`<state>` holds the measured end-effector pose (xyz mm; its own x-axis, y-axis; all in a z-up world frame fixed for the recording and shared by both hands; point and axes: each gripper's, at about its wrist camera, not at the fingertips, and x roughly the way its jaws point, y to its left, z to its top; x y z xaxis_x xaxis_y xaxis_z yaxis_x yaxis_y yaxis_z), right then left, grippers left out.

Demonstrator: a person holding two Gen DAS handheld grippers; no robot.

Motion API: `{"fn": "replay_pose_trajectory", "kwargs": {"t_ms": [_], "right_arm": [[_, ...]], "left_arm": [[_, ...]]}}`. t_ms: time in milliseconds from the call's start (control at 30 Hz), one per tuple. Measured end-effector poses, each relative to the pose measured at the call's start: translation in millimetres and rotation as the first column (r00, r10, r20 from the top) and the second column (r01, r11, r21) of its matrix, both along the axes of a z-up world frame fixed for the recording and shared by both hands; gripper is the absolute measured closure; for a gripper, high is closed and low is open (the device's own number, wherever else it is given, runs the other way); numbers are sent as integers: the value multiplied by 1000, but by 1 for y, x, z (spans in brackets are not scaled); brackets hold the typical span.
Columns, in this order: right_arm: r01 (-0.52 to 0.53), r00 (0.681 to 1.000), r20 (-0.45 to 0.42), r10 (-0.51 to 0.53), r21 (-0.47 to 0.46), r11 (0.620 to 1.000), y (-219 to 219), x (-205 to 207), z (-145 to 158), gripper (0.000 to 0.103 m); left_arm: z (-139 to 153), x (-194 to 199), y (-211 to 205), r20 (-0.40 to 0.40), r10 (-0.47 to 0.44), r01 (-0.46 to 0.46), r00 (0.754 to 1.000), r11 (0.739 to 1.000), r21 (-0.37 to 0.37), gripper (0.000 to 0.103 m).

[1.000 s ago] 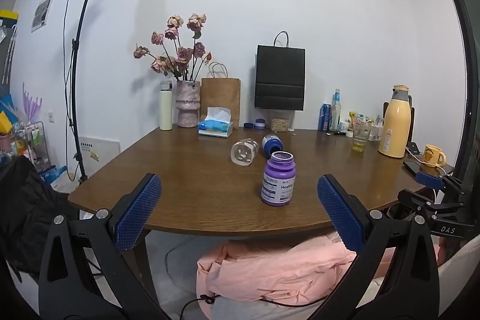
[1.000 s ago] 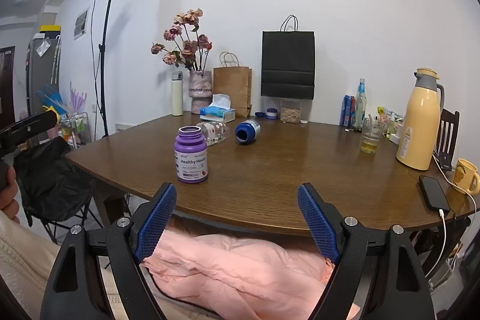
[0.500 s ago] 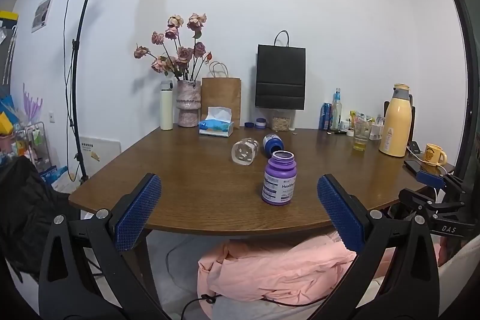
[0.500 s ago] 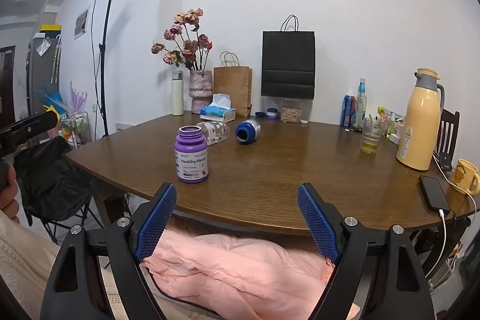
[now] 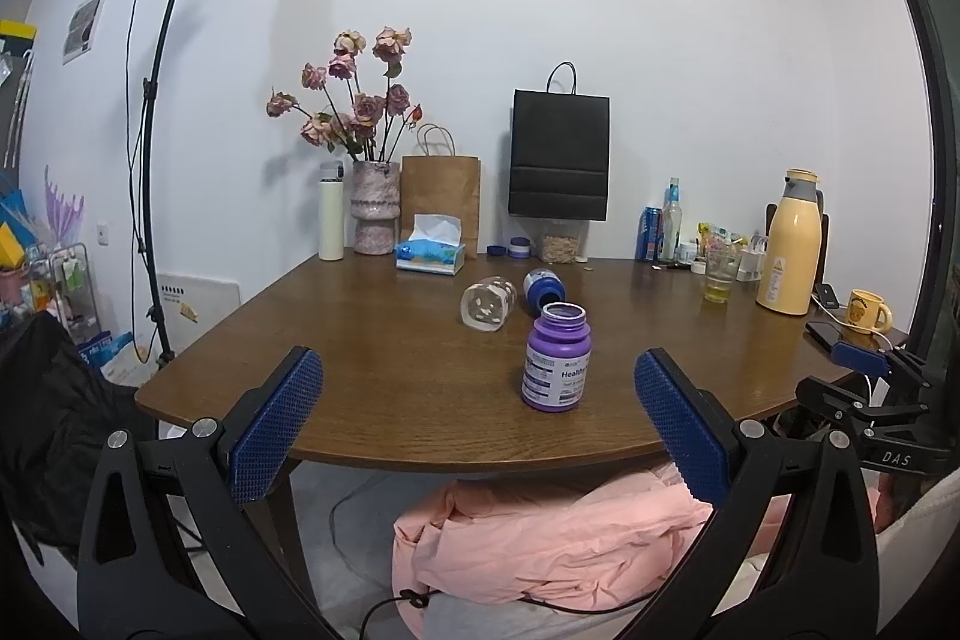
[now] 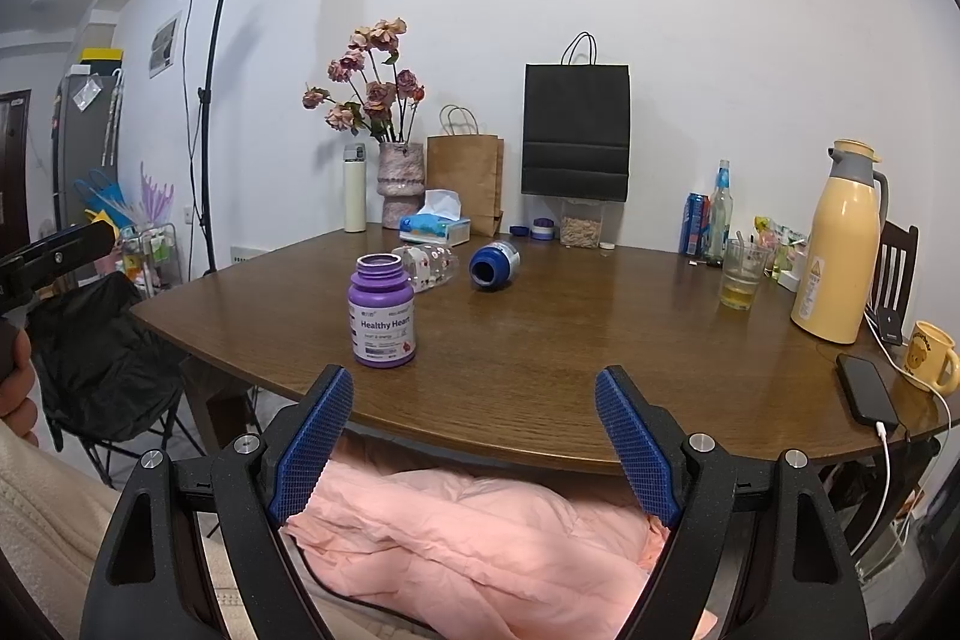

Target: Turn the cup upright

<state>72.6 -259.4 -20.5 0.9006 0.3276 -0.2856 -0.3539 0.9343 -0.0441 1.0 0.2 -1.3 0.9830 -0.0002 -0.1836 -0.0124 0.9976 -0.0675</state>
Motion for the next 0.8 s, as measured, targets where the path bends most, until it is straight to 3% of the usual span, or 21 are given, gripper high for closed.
{"fn": "replay_pose_trajectory", "kwargs": {"t_ms": [800], "right_arm": [[8,1000,2,-8,1,1000,-7,2,6,16]], "left_arm": [[-3,0,0,6,5,-5,1000,1000,8,0]]}}
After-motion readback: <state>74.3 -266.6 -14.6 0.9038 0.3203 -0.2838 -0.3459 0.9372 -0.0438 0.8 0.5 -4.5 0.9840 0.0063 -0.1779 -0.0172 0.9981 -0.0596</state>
